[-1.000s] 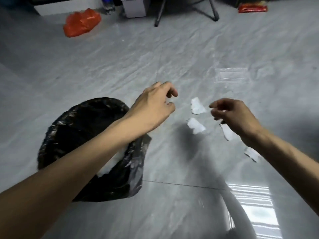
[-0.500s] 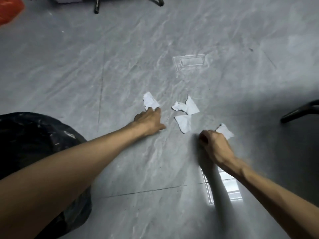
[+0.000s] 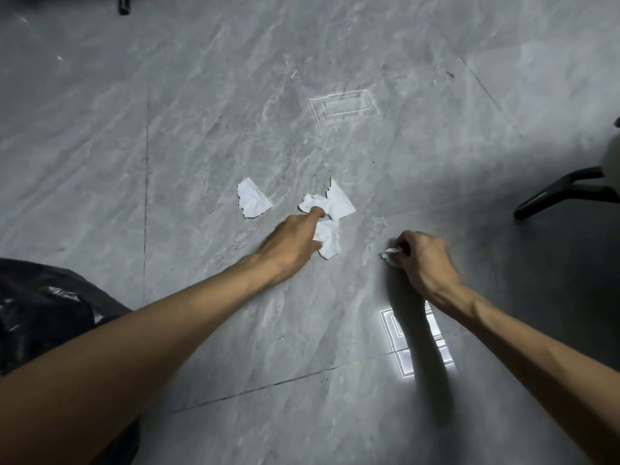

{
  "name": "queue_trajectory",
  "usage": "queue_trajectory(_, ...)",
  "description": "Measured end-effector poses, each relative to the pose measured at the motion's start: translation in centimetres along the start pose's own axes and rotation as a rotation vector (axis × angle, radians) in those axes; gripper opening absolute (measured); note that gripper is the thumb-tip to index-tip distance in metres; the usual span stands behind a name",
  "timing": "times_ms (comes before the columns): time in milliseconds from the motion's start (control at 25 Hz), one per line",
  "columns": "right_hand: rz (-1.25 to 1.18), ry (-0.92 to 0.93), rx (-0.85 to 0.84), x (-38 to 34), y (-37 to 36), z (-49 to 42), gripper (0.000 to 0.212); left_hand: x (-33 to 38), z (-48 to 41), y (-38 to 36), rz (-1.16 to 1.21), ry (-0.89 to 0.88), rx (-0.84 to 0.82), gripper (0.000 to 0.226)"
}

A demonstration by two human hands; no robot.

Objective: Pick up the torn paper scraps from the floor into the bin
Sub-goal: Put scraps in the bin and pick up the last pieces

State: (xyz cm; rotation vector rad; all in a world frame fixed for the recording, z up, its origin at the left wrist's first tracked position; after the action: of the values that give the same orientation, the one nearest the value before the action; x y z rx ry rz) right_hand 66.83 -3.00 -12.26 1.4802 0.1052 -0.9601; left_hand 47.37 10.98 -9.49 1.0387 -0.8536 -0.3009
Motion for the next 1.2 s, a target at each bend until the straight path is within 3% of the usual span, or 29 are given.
queue_trajectory(80,-0.035,0.028,0.017,-0.5,0.2,0.3,0.022,0.8,-1.2,-1.5,-0.084,0.016,-0.086,0.041)
queue_trajectory(280,-0.079,0.048,0.026,-1.7,0.1,1.5,0.021,0.0,-1.3,-1.9,-0.155,0.088,-0.105,0.02)
queue_trajectory(440,-0.25,-0.015,0.104,-5.3,1.2,2.4,0.016,1.0,0.3,1.9,-0.041,0.123,0.001,0.011)
queue_trajectory(640,-0.67,-0.028,-0.113,-13.3,2.4,3.5,0.018,2.0,7.3,11.8,0.115,0.138,0.145,0.009)
queue_trajectory(760,-0.717,0.052,-0.216,-19.2,2.3,4.8,0.026,0.9,13.5,17.4,0.151,0.169,0.274,0.01)
queue_trajectory(960,-0.836,0.25,-0.425,-29.6,0.5,7.8,0.015,-3.9,24.9,22.1,0.088,0.34,0.421,0.014)
queue_trajectory(1080,-0.872,0.42,-0.473,-35.9,-1.4,10.0,0.009,-8.0,30.7,21.3,0.042,0.506,0.391,0.016)
queue_trajectory(1200,-0.888,0.567,-0.48,-40.3,-3.8,11.8,0.006,-12.0,34.1,18.6,-0.003,0.64,0.261,0.015)
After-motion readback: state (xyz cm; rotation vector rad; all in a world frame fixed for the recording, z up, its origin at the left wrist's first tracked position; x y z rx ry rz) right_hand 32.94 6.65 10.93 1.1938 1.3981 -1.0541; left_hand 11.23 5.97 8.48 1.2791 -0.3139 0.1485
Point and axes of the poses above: each hand's wrist, its own z-axis away from the middle knuckle, its own y-axis out of the back of the hand, x = y × z, the point moved 2 cm from there along -z, towards the middle knuckle, and after that the axes turned 3 degrees about -z, right-handed, at the moved point
